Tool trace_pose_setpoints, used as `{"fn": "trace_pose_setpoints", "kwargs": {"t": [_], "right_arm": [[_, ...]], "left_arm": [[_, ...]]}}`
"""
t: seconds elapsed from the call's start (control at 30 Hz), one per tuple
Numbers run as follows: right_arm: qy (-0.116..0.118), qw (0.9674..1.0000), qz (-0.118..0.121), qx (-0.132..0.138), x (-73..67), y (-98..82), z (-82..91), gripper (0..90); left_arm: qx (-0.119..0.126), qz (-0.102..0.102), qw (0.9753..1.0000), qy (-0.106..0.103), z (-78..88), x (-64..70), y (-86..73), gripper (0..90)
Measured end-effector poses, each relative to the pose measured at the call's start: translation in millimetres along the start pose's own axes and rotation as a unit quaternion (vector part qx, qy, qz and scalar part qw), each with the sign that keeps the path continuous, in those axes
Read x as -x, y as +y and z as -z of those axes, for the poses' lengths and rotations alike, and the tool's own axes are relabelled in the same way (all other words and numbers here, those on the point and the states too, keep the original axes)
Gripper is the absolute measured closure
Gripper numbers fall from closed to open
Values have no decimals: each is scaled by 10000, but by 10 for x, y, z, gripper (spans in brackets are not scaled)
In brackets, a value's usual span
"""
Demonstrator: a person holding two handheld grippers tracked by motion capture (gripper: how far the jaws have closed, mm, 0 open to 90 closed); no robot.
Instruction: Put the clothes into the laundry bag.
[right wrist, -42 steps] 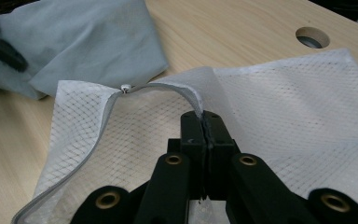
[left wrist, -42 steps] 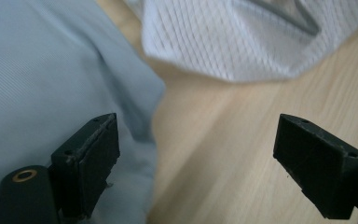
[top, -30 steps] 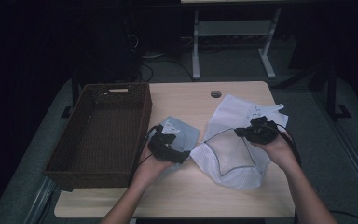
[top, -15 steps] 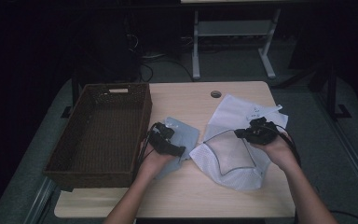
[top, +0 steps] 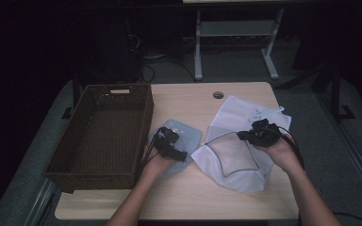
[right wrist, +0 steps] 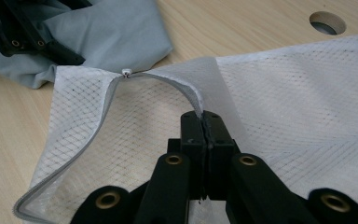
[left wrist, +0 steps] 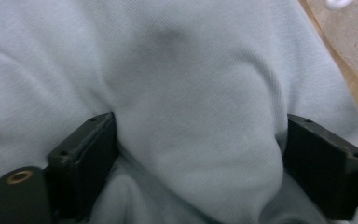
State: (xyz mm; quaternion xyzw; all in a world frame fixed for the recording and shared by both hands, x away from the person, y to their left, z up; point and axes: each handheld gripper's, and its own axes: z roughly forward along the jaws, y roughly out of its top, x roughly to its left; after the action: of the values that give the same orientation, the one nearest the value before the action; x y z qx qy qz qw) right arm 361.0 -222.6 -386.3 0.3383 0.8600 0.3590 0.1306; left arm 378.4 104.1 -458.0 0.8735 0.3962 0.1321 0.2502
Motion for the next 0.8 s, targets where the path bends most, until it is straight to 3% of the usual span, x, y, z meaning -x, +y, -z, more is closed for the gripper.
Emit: {"fn": "trace_pose_setpoints", "kwargs": {"t": [0.13,0.37,0.57,0.8], "right_arm": [[-6,10000,-21,-2,2,0,5,879],[-12,10000,-34,-27,11,0,7,880],[-44,10000,-61,-22,41,-14,28,879],[-69,9999,-121,-38,94,-48,53,879]], "left_arm": [[64,61,10000,34,23,-13,-7,242],[246,10,9996,162,56,-5,-18,613],[313,22,9994,159,63,4,-13,683],[589,158,9979,-194,188,-9,59,698]]}}
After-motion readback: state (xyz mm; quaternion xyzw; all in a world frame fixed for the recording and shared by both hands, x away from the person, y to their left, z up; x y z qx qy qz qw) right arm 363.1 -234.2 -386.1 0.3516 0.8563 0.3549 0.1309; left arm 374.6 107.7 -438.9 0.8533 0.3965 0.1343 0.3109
